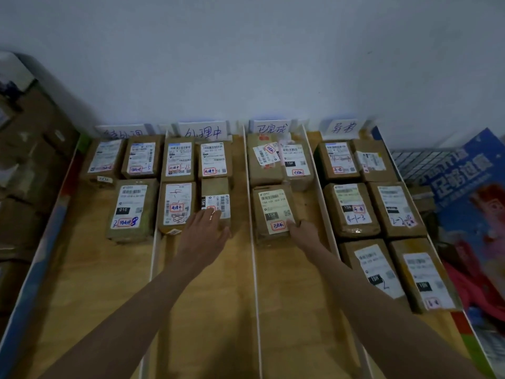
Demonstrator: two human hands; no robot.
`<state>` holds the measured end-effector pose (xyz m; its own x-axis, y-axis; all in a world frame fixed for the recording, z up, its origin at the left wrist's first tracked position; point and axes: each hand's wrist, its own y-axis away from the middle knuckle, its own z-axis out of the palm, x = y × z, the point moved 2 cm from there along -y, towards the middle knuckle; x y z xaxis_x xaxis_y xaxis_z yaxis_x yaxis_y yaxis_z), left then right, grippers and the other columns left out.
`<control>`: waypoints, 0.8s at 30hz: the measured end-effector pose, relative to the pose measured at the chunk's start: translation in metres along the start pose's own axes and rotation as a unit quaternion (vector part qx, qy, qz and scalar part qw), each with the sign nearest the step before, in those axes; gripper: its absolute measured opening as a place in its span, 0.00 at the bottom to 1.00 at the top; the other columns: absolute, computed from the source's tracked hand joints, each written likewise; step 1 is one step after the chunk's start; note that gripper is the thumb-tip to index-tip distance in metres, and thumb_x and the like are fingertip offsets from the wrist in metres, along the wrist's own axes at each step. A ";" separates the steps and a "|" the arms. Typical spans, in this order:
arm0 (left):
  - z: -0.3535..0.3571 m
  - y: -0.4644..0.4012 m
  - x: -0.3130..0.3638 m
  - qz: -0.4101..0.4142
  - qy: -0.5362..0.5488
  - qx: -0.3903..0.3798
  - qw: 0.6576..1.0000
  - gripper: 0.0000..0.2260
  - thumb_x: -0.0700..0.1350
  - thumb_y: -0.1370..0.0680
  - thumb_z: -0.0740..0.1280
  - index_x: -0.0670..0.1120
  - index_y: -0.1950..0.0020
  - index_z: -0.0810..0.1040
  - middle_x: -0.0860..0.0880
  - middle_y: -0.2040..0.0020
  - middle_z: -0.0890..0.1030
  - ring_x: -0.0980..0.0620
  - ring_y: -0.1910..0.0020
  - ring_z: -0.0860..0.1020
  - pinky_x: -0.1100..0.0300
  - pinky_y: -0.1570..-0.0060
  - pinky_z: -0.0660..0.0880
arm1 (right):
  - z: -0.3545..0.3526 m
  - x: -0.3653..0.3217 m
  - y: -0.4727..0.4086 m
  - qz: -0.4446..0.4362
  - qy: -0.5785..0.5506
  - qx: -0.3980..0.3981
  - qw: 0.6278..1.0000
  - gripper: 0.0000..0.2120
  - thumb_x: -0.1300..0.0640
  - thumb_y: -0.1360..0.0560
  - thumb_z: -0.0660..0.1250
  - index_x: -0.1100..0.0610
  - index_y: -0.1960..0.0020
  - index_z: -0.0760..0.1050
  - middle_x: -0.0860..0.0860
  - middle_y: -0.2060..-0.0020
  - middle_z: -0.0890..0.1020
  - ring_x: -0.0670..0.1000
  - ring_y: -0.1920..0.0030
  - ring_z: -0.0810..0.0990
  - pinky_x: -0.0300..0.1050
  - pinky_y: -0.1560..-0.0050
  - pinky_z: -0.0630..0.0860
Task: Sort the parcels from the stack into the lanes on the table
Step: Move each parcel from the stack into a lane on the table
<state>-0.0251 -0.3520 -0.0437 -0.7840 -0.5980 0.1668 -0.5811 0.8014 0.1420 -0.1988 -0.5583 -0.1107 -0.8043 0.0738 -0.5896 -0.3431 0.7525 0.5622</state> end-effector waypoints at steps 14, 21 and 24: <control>0.000 0.012 -0.010 -0.011 -0.018 -0.010 1.000 0.24 0.57 0.18 0.55 0.45 0.26 0.66 0.46 0.28 0.70 0.47 0.28 0.66 0.48 0.26 0.60 | 0.013 -0.009 0.006 -0.018 0.035 -0.009 0.999 0.20 0.49 0.18 0.60 0.64 0.34 0.71 0.58 0.39 0.77 0.56 0.43 0.77 0.47 0.50 0.76; -0.035 0.037 -0.009 -0.012 -0.018 0.010 1.000 0.24 0.55 0.17 0.53 0.44 0.24 0.63 0.46 0.25 0.66 0.46 0.26 0.63 0.49 0.25 0.58 | -0.026 -0.047 0.075 -0.120 0.092 0.072 0.986 0.23 0.51 0.17 0.59 0.63 0.28 0.65 0.61 0.33 0.73 0.59 0.35 0.73 0.50 0.41 0.73; -0.055 0.056 -0.013 -0.011 -0.023 0.032 0.999 0.25 0.56 0.17 0.54 0.44 0.23 0.63 0.45 0.24 0.65 0.45 0.25 0.62 0.49 0.26 0.58 | -0.038 -0.062 0.122 -0.211 0.163 0.139 0.954 0.20 0.52 0.18 0.58 0.62 0.31 0.67 0.60 0.36 0.74 0.59 0.37 0.74 0.54 0.38 0.73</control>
<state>-0.0359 -0.3002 0.0159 -0.7798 -0.6147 0.1182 -0.6092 0.7887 0.0829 -0.2092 -0.4959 0.0159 -0.7471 -0.4463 -0.4927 -0.5633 0.8186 0.1127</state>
